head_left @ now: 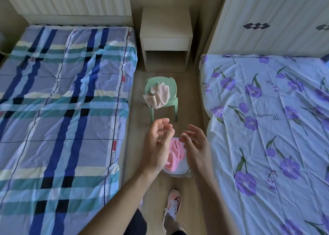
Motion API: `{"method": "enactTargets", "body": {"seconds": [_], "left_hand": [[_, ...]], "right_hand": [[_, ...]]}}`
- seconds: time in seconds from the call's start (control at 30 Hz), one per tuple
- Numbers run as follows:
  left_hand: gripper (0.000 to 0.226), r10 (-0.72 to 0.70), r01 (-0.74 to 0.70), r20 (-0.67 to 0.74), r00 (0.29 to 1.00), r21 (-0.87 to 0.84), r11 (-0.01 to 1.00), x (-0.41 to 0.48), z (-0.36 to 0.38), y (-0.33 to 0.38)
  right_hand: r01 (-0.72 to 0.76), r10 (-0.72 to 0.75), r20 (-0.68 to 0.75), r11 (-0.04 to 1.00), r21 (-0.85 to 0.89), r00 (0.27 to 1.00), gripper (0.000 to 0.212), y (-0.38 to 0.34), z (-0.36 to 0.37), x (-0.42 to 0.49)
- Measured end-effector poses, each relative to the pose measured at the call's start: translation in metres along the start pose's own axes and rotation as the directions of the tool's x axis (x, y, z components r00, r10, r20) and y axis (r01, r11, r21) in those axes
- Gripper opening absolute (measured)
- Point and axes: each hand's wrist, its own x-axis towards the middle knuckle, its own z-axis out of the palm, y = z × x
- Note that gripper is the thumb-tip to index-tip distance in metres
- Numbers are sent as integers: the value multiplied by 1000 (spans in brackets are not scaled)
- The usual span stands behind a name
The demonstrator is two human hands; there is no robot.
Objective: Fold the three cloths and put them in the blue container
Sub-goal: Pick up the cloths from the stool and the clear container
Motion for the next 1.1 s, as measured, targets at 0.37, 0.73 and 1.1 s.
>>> {"method": "enactTargets", "body": {"seconds": [0.37, 0.73, 1.1], "left_hand": [[21, -189, 175, 7, 982, 354, 919, 233, -8, -141], [40, -244, 62, 106, 964, 803, 593, 459, -3, -295], [53, -103, -101, 193, 976, 815, 571, 489, -14, -325]], "right_hand": [[-150, 150, -26, 989, 7, 988, 39, 72, 65, 126], [-279, 279, 2, 959, -57, 960, 36, 189, 132, 179], [-365, 368, 56, 929, -53, 928, 35, 224, 181, 194]]}}
